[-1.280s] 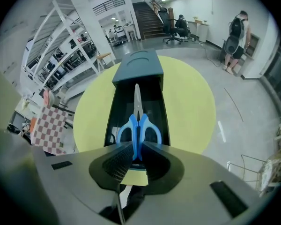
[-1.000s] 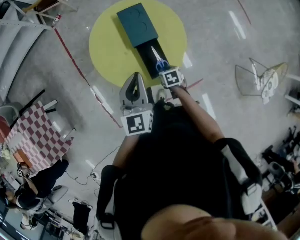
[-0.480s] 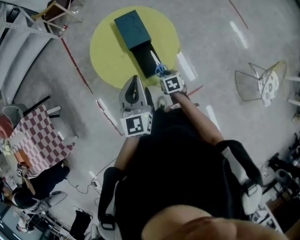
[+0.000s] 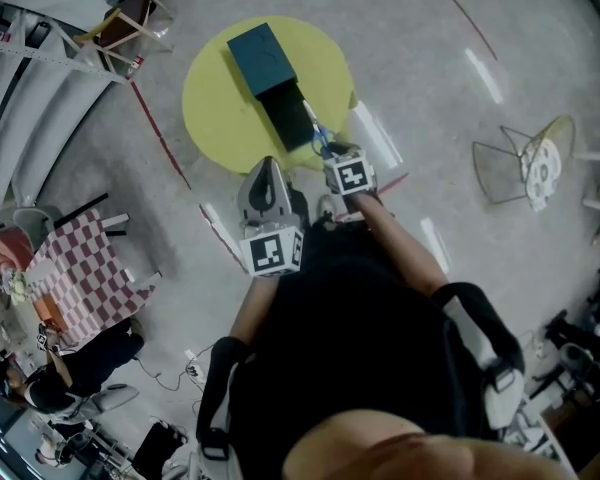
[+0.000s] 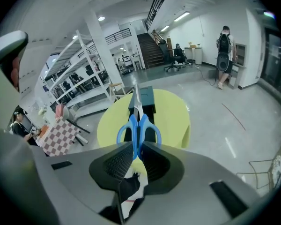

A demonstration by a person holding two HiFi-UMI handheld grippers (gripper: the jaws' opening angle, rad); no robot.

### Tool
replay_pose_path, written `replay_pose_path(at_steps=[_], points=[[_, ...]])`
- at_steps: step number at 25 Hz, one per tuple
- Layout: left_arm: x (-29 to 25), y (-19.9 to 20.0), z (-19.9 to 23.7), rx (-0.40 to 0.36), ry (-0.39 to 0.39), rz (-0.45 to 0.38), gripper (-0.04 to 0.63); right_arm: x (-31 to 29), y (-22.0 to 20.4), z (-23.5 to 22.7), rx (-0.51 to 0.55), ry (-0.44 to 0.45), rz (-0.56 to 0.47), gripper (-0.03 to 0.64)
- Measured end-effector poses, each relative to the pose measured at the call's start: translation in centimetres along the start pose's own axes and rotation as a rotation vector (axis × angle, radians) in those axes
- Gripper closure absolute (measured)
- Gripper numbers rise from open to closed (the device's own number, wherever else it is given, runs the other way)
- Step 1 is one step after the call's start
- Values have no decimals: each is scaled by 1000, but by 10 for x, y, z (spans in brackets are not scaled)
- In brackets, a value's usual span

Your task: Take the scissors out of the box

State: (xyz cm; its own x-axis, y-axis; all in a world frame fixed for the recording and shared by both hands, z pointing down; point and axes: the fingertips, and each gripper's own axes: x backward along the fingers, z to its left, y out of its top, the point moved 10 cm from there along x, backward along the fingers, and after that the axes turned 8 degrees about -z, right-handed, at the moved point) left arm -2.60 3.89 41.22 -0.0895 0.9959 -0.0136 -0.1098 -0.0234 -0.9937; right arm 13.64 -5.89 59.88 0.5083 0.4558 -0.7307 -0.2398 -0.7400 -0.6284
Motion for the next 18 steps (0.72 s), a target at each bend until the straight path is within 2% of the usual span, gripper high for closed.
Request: replay_pose_path(at_steps=[13, 18], points=[[-8, 7, 17, 24, -47, -23, 601, 40, 36, 16, -6, -55, -147, 554], [-9, 7, 32, 34, -53, -27, 601, 57, 52, 32, -12, -50, -244, 554]])
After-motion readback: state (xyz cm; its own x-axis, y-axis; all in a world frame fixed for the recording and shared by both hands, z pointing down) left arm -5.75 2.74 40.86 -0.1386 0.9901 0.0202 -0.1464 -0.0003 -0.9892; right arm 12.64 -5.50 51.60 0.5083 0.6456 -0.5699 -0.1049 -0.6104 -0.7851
